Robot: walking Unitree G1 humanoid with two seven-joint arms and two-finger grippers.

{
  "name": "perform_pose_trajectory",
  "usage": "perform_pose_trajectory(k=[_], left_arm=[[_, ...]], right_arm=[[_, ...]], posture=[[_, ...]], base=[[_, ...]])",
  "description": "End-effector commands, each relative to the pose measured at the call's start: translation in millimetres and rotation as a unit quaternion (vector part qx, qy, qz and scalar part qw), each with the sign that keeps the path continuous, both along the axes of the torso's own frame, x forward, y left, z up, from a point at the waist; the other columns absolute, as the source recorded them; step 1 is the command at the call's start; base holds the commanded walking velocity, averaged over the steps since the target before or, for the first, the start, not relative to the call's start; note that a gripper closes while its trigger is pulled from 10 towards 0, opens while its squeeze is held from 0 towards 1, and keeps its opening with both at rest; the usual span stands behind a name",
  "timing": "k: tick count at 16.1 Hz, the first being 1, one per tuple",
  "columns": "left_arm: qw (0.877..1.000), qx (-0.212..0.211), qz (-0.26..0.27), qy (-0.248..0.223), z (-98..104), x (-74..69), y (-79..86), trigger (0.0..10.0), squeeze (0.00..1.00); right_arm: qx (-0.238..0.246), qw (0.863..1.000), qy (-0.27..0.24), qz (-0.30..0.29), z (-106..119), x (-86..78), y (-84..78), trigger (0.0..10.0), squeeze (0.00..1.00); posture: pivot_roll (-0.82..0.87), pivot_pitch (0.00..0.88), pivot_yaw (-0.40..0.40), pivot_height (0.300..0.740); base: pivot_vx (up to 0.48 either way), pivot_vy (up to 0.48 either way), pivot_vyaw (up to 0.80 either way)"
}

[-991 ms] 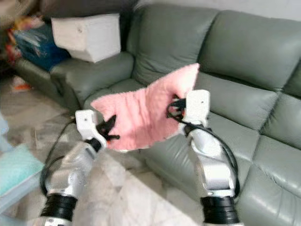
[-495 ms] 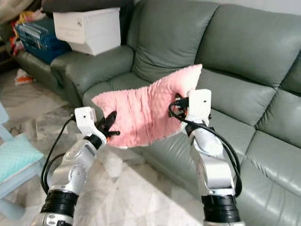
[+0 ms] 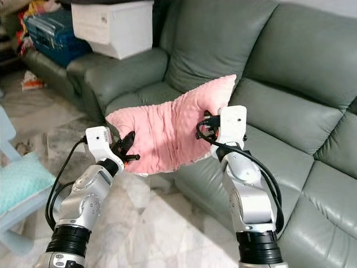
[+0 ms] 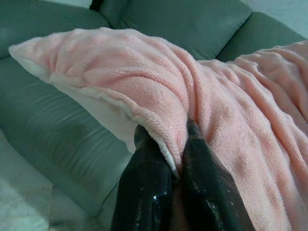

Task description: Move the pillow to the sofa

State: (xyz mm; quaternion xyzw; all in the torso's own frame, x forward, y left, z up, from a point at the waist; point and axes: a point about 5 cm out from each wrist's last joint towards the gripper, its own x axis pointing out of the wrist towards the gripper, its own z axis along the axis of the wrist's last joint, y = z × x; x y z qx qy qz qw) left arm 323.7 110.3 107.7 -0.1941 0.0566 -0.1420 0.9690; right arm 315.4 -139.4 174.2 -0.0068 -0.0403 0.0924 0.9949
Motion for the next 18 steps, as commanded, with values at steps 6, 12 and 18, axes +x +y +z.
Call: perform_pose_trajectory(k=[6, 12, 18], left_arm=[[0.999, -0.006, -0.03, -0.025, 8.5, 1.0, -8.3, 10.0, 0.0], [0.999, -0.007, -0.035, -0.023, 7.2, 0.0, -10.0, 10.0, 0.0], [0.999, -0.007, -0.041, -0.018, 4.9, -1.7, -12.5, 10.0, 0.0]], right_arm=[[-0.001, 1.0, -0.015, 0.007, 8.3, 0.3, 2.9, 10.0, 0.0], [-0.002, 1.0, -0.016, 0.008, 8.7, -0.4, 2.0, 10.0, 0.0], [-0.001, 1.0, -0.015, 0.01, 8.8, -1.6, 3.0, 10.0, 0.0]], posture=[[-0.23, 0.0, 0.0, 0.74], [-0.23, 0.0, 0.0, 0.74], [-0.24, 0.004, -0.001, 0.74]], base=[[0.181, 0.0, -0.77], [0.338, 0.0, -0.8], [0.322, 0.0, -0.8]])
